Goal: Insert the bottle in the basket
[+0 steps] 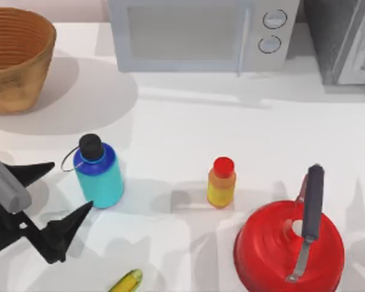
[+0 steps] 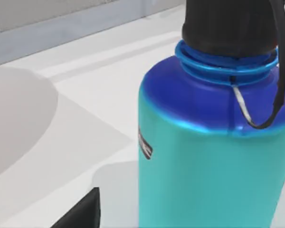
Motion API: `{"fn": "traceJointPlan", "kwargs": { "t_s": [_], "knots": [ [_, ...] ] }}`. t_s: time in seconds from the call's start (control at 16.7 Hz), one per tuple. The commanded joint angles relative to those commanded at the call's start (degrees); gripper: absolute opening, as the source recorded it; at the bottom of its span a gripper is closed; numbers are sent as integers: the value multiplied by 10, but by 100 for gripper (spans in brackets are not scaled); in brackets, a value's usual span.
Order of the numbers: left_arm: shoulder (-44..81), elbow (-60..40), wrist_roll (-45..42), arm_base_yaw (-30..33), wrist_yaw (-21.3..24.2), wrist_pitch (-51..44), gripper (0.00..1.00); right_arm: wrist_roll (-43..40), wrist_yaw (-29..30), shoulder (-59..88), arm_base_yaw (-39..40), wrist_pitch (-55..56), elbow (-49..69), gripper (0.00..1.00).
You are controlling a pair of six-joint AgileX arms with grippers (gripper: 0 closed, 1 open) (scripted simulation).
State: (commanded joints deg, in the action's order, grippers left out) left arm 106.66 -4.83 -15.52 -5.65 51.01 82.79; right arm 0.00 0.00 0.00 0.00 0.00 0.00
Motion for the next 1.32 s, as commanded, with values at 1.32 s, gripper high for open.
{"fn": "traceJointPlan", "kwargs": {
  "t_s": [1.32],
  "knots": [
    [112, -113, 58, 141, -131, 40, 77, 0, 0, 0, 0, 0, 0, 100]
  ]
}}
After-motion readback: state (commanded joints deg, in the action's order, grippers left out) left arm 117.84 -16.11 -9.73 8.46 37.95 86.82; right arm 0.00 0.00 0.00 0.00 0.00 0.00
